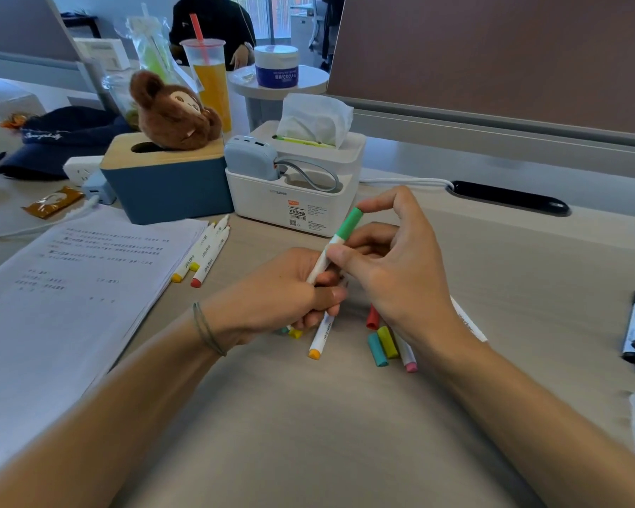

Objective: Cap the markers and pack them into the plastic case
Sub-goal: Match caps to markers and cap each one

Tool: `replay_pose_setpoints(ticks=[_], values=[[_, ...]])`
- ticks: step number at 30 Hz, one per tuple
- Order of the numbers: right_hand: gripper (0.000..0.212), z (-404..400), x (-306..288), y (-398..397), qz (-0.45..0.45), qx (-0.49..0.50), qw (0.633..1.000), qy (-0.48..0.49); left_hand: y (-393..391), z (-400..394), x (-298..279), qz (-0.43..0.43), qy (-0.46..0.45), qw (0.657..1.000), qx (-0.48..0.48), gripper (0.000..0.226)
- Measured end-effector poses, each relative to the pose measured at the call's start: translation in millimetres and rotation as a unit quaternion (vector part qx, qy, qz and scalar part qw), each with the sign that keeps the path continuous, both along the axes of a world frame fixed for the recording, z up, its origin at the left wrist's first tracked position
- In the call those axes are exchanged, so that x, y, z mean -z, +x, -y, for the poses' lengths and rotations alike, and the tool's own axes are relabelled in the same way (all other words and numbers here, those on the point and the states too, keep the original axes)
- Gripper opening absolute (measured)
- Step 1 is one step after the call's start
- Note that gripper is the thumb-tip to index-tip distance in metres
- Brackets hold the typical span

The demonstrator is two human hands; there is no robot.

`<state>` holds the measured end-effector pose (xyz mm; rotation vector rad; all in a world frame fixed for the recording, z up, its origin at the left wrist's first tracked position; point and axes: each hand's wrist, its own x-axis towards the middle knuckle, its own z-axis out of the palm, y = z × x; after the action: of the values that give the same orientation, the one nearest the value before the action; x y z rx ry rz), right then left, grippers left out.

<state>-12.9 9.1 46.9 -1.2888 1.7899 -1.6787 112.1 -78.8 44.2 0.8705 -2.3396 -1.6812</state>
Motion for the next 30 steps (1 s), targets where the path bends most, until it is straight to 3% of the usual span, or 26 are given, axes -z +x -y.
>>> replay_pose_setpoints(ticks=[10,12,15,20,23,30], values=[[0.028,-7,-36,-45,0.044,0.069,0.996,-0.040,-1,6,9,0.003,-0.031,0.999,-0.021,0.025],[0.028,-9,-40,-61,0.017,0.073,0.997,0.011,-2,8,6,0.004,-0.032,0.999,-0.035,0.027],[0.030,-12,-40,-81,-0.063,0.028,0.982,0.173,-2,9,2,0.008,-0.035,0.998,-0.049,0.027],[0.034,-9,-22,-95,-0.211,0.001,0.902,0.377,-5,10,0,0.026,-0.041,0.997,-0.059,0.029],[0.029,-4,-13,-99,-0.253,0.014,0.877,0.408,-4,8,-1,0.030,-0.033,0.997,-0.069,0.030],[0.027,-4,-13,-99,-0.300,0.009,0.868,0.396,-3,9,-2,0.034,-0.046,0.996,-0.067,0.032]])
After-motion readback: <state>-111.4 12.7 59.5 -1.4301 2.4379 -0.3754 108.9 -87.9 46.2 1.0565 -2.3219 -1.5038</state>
